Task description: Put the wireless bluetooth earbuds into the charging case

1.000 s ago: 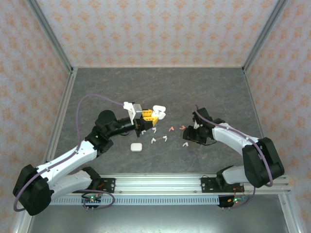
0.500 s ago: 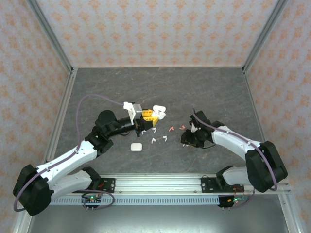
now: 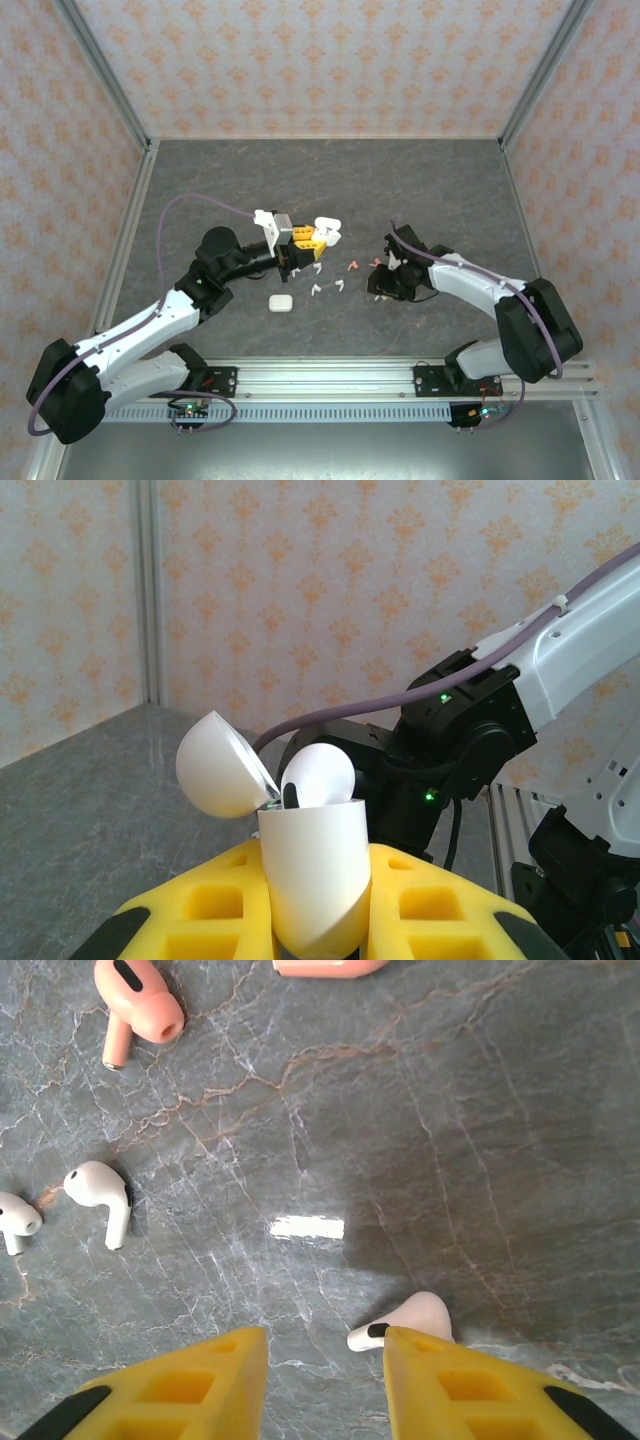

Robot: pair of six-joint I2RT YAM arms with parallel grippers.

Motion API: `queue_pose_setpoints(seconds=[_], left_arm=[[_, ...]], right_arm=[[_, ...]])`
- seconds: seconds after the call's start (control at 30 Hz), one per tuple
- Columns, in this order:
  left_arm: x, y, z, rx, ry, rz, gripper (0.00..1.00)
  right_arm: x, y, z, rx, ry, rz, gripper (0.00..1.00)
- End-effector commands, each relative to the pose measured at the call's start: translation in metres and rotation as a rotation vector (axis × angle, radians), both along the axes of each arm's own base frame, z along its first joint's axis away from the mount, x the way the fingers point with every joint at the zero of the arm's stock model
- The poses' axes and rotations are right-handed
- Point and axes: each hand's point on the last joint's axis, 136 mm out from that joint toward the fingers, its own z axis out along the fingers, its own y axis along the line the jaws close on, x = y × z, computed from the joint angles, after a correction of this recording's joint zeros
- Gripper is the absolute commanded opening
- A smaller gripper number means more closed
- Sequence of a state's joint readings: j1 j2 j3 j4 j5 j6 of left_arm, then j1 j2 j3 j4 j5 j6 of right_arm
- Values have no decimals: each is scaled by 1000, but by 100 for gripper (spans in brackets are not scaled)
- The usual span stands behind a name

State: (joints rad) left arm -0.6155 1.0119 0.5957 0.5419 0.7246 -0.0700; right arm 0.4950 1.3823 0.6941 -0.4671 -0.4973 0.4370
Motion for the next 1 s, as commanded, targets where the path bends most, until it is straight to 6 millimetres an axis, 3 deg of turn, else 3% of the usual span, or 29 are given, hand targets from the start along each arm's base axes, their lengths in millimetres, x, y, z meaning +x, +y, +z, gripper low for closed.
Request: queue_pose_setpoints(seconds=[0.0,0.53,0.97], left_arm=[[0,1,24,-38,-62,8,0],[0,1,22,-31,-62,12,0],[-2,5,23,-27,-69,25,0]], right_arm=[[12,7,8,10,-39,7,37],[17,9,-8,-21,-13,28,37],[38,18,-13,-80,29,65,40]])
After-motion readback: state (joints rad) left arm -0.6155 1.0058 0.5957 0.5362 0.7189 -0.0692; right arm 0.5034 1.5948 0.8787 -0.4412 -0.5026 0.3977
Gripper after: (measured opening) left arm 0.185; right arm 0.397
